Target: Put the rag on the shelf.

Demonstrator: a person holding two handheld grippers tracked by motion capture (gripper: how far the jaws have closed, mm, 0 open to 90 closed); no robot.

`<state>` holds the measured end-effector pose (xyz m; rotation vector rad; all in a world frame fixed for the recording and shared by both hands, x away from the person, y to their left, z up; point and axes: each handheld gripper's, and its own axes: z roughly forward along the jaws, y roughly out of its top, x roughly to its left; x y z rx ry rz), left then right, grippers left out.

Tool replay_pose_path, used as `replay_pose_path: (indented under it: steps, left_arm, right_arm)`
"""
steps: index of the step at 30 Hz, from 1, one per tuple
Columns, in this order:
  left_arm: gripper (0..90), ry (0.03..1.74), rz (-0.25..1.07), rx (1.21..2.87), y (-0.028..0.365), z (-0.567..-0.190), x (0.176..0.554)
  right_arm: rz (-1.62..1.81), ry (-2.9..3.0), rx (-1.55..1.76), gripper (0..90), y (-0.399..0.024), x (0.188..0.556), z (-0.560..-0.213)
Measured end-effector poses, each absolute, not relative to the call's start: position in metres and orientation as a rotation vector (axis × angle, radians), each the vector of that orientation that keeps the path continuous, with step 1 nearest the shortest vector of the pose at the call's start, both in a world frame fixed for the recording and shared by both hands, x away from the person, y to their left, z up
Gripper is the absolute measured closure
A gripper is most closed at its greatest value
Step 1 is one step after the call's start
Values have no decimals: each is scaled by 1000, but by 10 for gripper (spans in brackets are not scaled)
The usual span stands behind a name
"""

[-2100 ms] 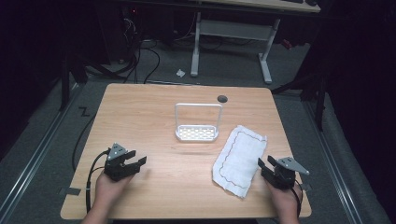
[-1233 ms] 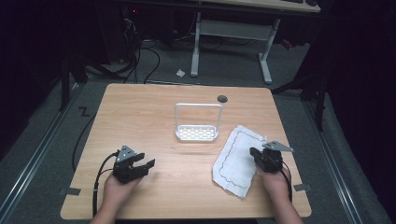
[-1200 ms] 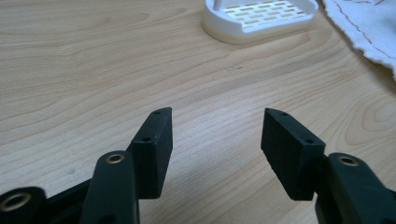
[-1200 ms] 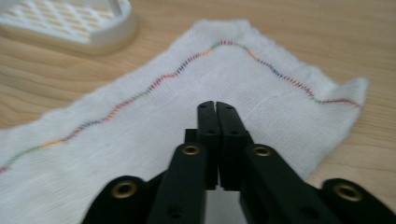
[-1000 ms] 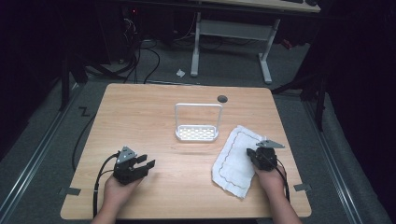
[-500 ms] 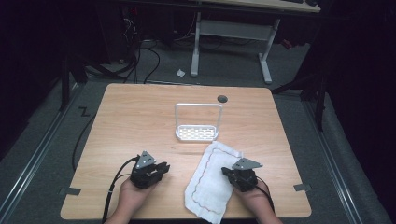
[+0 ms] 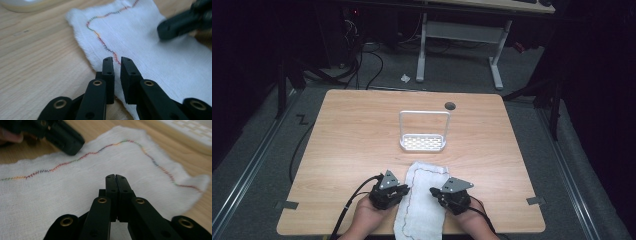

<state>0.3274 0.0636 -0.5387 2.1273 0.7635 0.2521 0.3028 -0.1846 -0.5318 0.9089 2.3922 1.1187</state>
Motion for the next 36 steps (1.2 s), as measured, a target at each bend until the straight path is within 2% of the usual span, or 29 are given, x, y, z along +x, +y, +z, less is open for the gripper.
replay_pose_path:
  steps: [6,8,11,14,21,22,28,31,32,33,36]
  left_arm:
    - [840,732,233,2165,62,-537,314]
    - [843,711,212,2188,62,-536,307]
    - [844,708,99,2209,64,-533,301]
    - [840,709,87,2202,66,-532,301]
    - [762,856,222,2036,79,-525,337]
    - [644,896,259,2037,75,-526,347]
    - [559,936,293,2039,61,-541,363]
    - [587,952,312,2035,57,-541,364]
    - [627,955,312,2033,57,-541,364]
    - [627,957,308,2030,57,-541,364]
    - [713,971,279,2017,55,-541,365]
  right_arm:
    - [1083,2303,1023,892,-216,312,-531]
    - [1064,2302,1032,891,-218,316,-535]
    - [1068,2319,1037,893,-215,318,-537]
    - [1072,2338,1016,891,-213,315,-537]
    - [1081,2371,974,890,-209,310,-538]
    - [1096,2375,983,889,-210,312,-538]
    - [1086,2370,971,887,-209,311,-539]
    - [1093,2372,975,879,-210,311,-539]
    - [1108,2371,992,840,-211,312,-537]
    - [1108,2371,992,840,-211,312,-537]
    - [1173,2321,1049,799,-214,315,-532]
